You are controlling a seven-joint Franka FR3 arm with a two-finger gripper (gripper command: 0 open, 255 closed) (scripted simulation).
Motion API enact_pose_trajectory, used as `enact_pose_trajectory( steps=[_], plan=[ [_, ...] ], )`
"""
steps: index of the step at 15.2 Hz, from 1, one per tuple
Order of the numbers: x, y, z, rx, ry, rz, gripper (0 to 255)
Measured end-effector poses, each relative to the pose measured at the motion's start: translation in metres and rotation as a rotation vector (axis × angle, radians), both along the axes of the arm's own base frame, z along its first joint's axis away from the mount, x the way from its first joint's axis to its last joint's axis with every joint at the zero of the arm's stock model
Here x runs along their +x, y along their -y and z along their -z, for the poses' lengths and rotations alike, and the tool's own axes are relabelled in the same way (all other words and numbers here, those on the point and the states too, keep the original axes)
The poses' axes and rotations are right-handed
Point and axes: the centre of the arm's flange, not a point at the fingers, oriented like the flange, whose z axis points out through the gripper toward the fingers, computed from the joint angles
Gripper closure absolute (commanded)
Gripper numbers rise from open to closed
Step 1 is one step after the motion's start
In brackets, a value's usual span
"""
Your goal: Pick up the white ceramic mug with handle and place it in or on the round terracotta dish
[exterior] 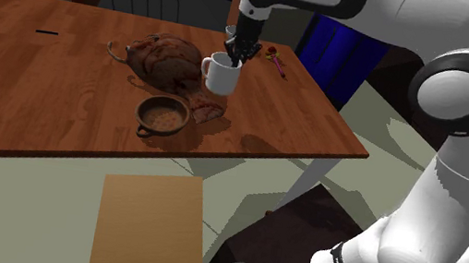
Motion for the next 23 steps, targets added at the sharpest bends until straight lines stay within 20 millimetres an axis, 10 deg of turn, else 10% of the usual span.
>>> enact_pose_trajectory(
  steps=[14, 23],
  plan=[
    [0.019, -0.183, -0.015, 0.0, 0.0, 0.0, 255],
    [0.021, -0.195, 0.026, -0.001, -0.001, 0.001, 255]
  ],
)
